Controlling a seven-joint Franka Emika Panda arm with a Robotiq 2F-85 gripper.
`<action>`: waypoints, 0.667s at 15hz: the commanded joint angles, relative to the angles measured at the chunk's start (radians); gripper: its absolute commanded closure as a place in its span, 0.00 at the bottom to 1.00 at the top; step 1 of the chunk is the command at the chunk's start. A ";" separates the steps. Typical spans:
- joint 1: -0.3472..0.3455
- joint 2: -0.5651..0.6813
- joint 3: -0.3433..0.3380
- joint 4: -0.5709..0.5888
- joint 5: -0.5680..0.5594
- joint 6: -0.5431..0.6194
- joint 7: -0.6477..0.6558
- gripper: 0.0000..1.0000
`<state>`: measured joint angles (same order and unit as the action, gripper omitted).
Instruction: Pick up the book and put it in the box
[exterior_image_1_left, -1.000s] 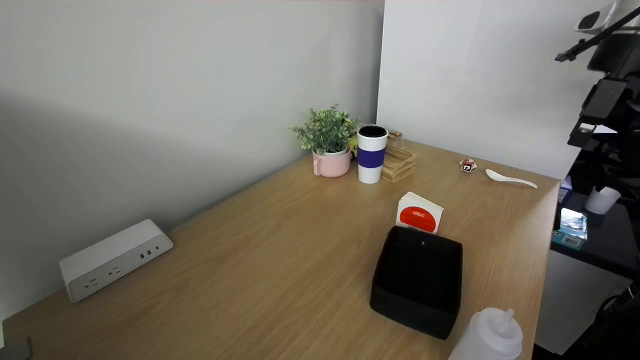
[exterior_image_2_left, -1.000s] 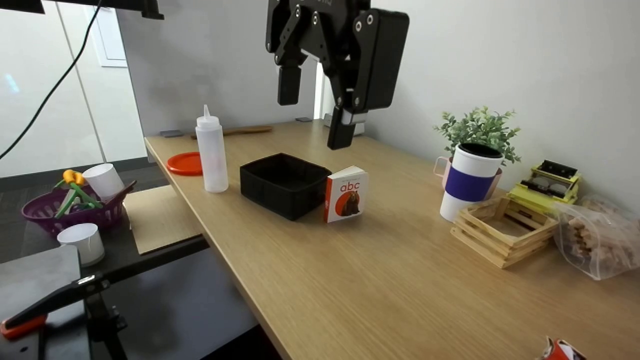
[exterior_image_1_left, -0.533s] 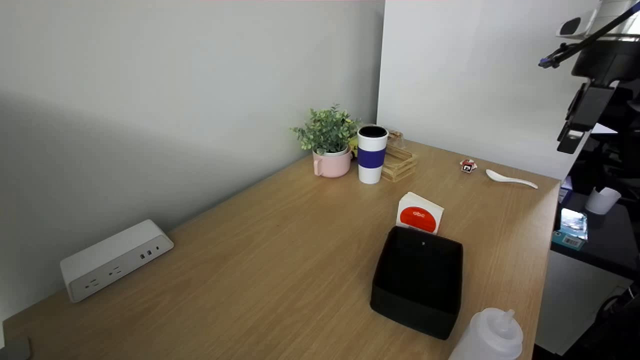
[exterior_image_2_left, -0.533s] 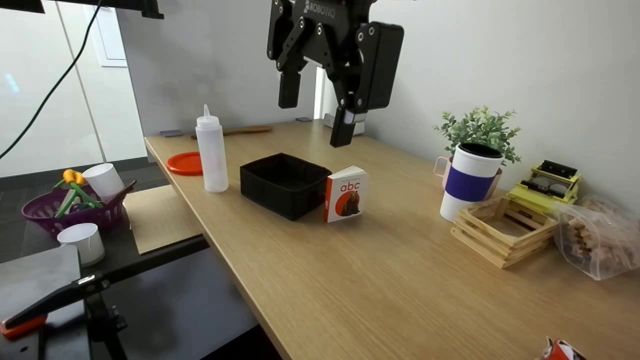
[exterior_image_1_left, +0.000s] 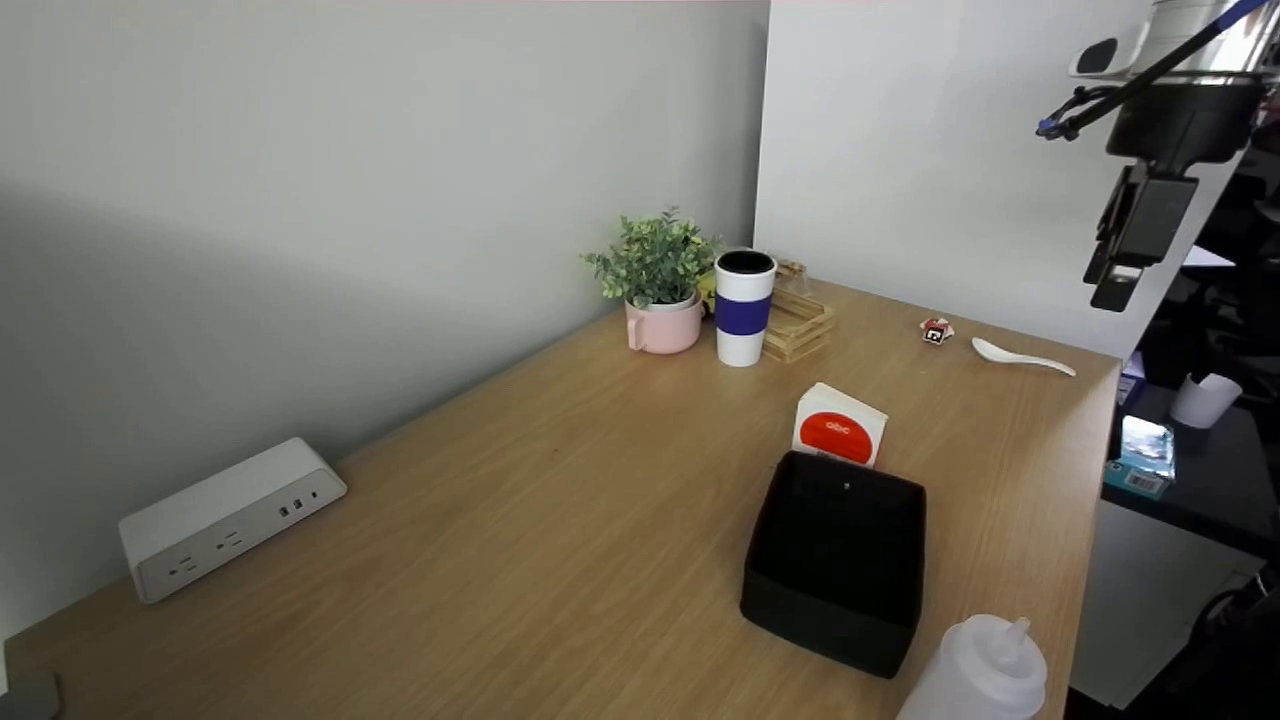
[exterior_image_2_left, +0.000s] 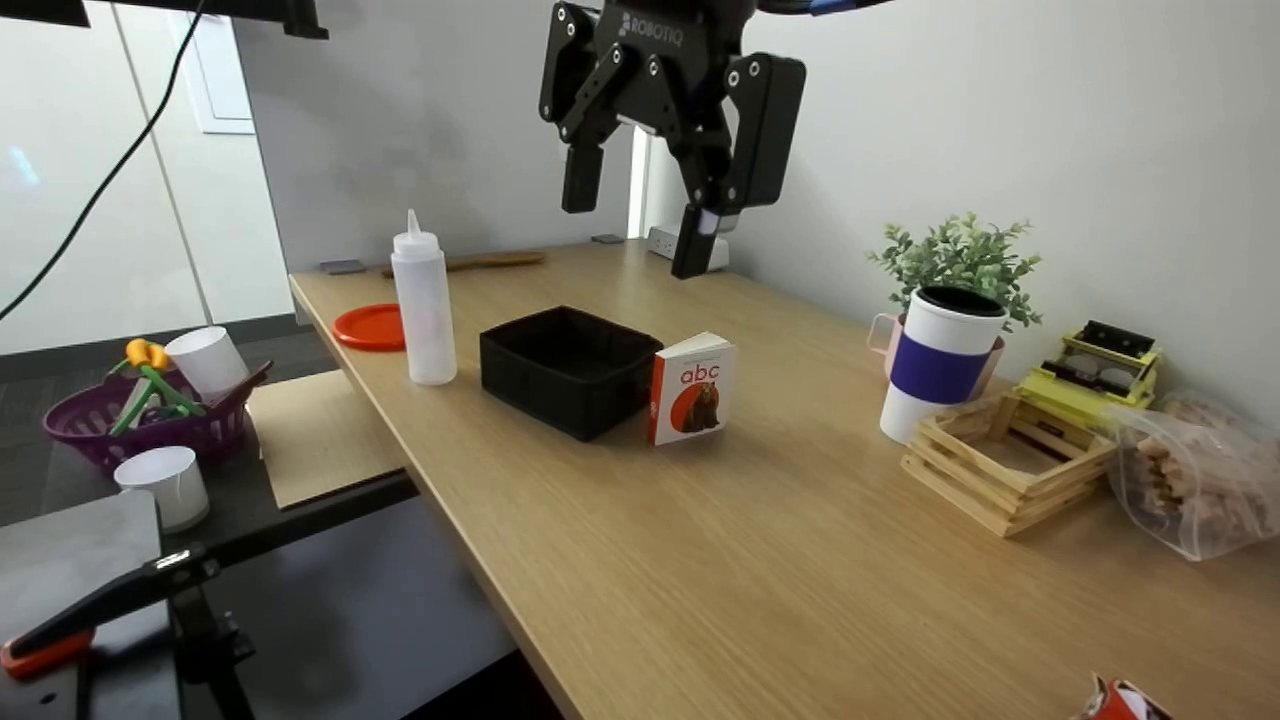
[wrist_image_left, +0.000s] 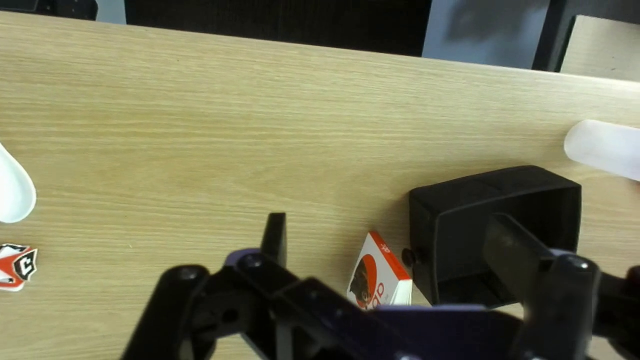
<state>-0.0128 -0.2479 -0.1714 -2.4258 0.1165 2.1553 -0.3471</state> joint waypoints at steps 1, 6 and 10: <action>0.007 0.066 0.017 0.071 0.024 -0.040 -0.048 0.00; 0.013 0.114 0.039 0.120 0.027 -0.036 -0.071 0.00; 0.014 0.151 0.056 0.161 0.042 -0.036 -0.080 0.00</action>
<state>0.0025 -0.1471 -0.1266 -2.3228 0.1215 2.1467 -0.3893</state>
